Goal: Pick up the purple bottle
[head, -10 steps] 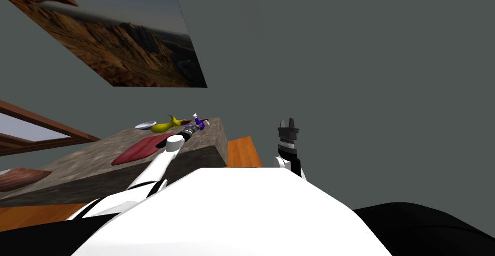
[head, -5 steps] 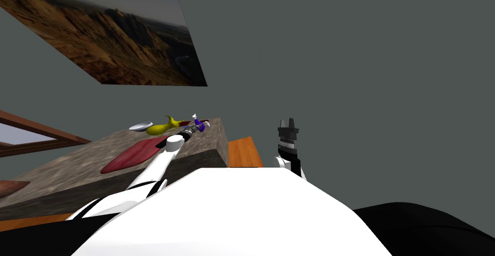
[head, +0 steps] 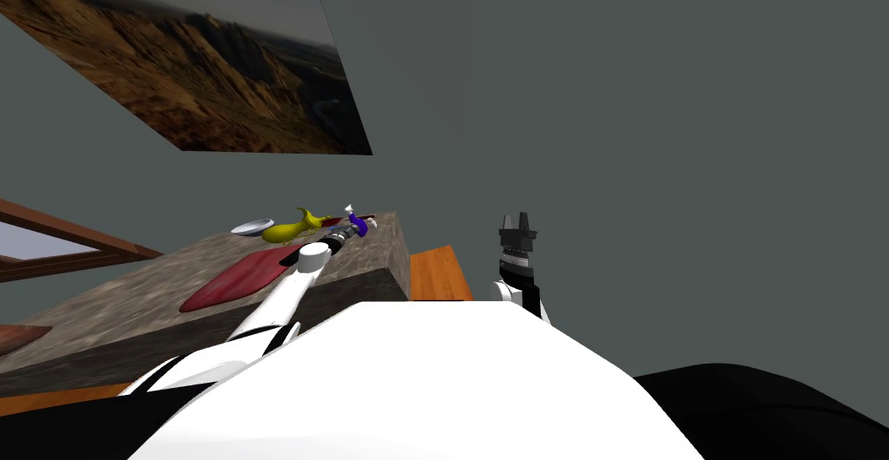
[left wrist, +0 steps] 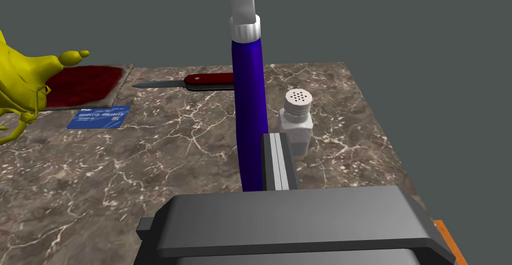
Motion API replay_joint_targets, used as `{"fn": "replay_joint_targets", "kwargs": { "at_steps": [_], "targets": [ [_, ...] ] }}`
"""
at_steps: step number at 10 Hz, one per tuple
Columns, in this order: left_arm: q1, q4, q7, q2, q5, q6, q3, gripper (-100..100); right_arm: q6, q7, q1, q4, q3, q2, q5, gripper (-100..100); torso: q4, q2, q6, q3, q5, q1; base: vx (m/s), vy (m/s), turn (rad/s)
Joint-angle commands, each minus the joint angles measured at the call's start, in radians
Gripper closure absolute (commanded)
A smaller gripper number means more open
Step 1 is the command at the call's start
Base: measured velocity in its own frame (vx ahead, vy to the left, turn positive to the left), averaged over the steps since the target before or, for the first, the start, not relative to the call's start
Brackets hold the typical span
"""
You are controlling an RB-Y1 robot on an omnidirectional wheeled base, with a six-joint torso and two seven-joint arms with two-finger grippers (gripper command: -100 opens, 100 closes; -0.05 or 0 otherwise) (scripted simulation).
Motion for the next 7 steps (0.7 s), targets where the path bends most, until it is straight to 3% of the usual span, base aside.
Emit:
{"fn": "replay_joint_targets", "kwargs": {
  "at_steps": [1, 2, 6, 7],
  "targets": [
    [0.0, 0.0, 0.0, 0.0, 0.0, 0.0, 0.0, 0, 0.0, 0.0, 0.0, 0.0, 0.0, 0.0, 0.0, 0, 0.0, 0.0, 0.0, 0.0, 0.0, 0.0, 0.0, 0.0, 0.0],
    [0.008, 0.029, 0.009, 0.014, -0.009, 0.02, -0.002, -100, 0.0, 0.0, 0.0, 0.0, 0.0, 0.0, 0.0, 0, 0.0, 0.0, 0.0, 0.0, 0.0, 0.0, 0.06, 0.007, 0.008],
    [0.014, 0.053, 0.012, 0.024, -0.005, 0.036, 0.0, -100, 0.0, 0.0, 0.0, 0.0, 0.0, 0.0, 0.0, 0, -0.002, -0.007, 0.0, -0.004, 0.0, 0.0, 0.085, 0.002, 0.008],
    [0.013, 0.057, 0.001, 0.024, -0.001, 0.039, 0.001, 0, 0.0, 0.0, 0.0, 0.0, 0.0, 0.0, 0.0, 0, -0.001, -0.004, 0.0, -0.002, 0.0, 0.0, 0.008, 0.0, -0.001]
  ]
}}
